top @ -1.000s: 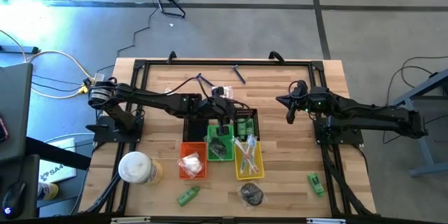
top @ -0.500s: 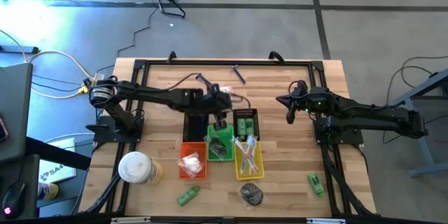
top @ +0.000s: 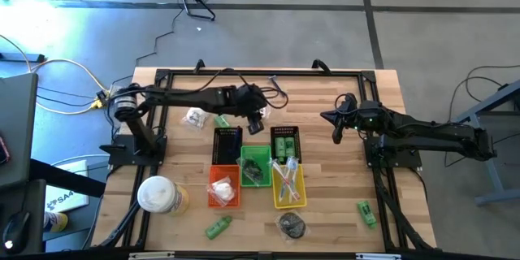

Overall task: Pick & Place Travel size toiletries
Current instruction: Put the right white vanity pack into the orange bin

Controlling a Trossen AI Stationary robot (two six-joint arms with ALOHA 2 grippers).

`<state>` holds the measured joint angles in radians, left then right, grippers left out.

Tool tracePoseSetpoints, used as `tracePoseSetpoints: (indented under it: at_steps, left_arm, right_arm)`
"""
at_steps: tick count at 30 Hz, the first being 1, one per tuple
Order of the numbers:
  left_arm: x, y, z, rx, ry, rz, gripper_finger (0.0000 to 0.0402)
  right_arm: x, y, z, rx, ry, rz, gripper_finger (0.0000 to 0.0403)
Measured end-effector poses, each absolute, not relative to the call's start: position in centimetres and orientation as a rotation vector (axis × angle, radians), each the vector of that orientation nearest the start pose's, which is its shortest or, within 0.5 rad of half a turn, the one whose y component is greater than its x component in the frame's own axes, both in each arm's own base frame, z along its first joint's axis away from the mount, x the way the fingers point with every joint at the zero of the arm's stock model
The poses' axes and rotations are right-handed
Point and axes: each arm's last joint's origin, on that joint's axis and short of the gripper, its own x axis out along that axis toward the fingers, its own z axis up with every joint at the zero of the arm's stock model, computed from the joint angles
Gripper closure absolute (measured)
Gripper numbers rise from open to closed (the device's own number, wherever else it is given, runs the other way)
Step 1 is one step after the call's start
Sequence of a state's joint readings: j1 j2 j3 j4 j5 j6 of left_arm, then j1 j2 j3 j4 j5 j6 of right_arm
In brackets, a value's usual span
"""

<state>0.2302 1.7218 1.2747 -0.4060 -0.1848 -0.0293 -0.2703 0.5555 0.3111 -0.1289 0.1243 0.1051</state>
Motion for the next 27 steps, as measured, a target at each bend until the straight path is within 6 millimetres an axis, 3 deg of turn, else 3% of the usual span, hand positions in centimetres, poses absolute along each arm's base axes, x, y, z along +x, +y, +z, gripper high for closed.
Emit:
tracePoseSetpoints:
  at_steps: [7, 13, 27]
  left_arm:
    - [36.8, 9.7, 20.5, -0.052, 0.959, 0.413, 0.0252]
    - [37.3, 9.9, 18.8, -0.017, 1.004, 0.422, 0.0252]
    - [37.7, 10.3, 17.1, 0.042, 1.038, 0.524, 0.0252]
  right_arm:
    - [13.1, -4.0, 20.5, 0.130, 0.365, -0.412, 0.0401]
    - [13.1, -4.0, 20.5, 0.130, 0.368, -0.413, 0.0401]
    - [13.1, -4.0, 20.5, 0.130, 0.370, -0.413, 0.0401]
